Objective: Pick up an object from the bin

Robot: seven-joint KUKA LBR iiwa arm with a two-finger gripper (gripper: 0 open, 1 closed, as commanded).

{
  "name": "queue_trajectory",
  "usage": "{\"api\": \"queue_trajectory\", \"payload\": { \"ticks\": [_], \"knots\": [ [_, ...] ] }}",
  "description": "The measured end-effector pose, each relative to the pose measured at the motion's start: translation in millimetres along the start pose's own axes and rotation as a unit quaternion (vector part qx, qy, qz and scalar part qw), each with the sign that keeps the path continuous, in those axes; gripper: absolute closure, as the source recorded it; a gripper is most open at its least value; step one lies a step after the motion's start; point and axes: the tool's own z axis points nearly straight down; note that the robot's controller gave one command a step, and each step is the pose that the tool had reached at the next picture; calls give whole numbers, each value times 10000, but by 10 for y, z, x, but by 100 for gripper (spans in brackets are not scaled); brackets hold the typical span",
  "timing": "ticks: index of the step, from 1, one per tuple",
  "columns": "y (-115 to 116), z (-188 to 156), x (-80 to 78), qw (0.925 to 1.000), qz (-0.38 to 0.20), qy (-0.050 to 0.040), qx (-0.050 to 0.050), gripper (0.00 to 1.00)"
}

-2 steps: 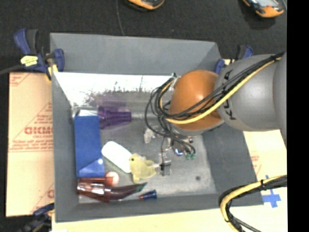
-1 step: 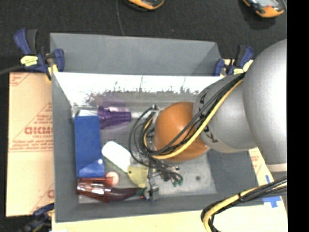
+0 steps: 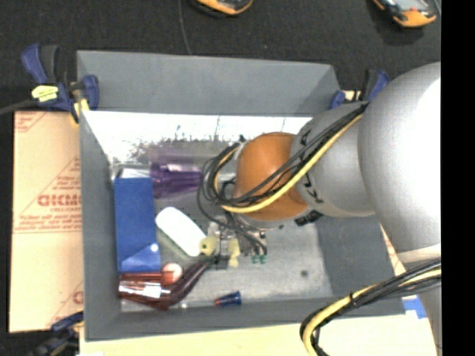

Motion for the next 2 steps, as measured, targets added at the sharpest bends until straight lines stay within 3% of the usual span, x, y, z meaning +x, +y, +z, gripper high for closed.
{"api": "queue_trajectory", "payload": {
  "ticks": [2],
  "knots": [
    [11,4,-7,9999,109,0,-2,100]
  ]
}}
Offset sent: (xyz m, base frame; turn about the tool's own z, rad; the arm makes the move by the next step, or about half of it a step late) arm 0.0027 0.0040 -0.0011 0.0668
